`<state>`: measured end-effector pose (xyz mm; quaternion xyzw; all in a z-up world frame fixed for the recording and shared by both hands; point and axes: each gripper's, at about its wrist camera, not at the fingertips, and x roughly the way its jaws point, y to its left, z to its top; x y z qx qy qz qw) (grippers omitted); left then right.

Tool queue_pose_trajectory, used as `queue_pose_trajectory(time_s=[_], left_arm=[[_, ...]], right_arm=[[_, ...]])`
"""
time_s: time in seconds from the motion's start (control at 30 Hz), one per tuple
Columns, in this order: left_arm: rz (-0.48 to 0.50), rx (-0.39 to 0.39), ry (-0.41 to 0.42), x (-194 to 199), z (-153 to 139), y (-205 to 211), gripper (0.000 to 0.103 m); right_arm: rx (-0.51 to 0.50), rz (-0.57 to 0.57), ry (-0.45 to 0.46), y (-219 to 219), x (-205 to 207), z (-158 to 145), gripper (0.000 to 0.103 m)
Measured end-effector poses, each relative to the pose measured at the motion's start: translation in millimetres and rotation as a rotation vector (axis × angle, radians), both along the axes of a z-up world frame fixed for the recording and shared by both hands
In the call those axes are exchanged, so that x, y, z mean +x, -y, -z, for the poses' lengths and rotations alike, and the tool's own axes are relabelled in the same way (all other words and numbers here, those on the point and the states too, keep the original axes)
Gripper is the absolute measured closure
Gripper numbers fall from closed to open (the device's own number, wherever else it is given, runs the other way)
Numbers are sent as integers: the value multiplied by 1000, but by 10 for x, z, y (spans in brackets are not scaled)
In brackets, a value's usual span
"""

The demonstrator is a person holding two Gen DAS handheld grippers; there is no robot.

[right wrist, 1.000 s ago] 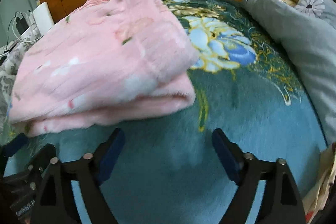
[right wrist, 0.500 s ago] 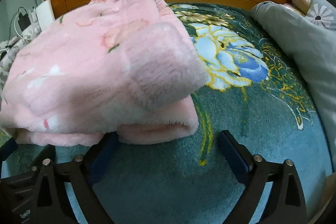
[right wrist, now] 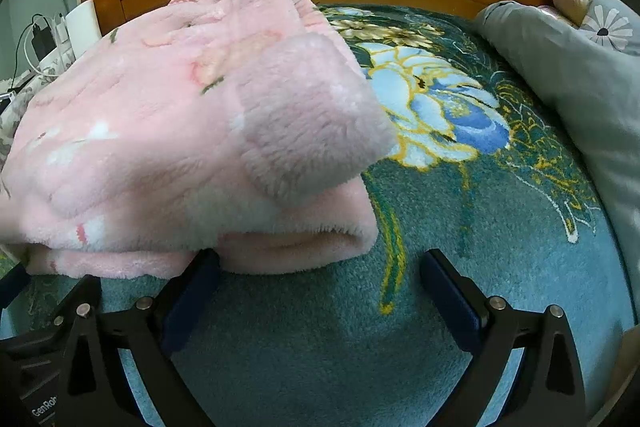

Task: Fold clothes

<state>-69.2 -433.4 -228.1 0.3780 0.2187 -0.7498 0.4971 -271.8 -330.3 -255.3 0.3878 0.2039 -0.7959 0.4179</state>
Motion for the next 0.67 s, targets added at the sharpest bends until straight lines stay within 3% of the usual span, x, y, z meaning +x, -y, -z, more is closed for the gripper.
queue_pose_trajectory(time_s=[0.67], left_arm=[[-1, -2, 8, -10, 16, 2, 0]], right_arm=[[-1, 4, 2, -5, -37, 1, 2]])
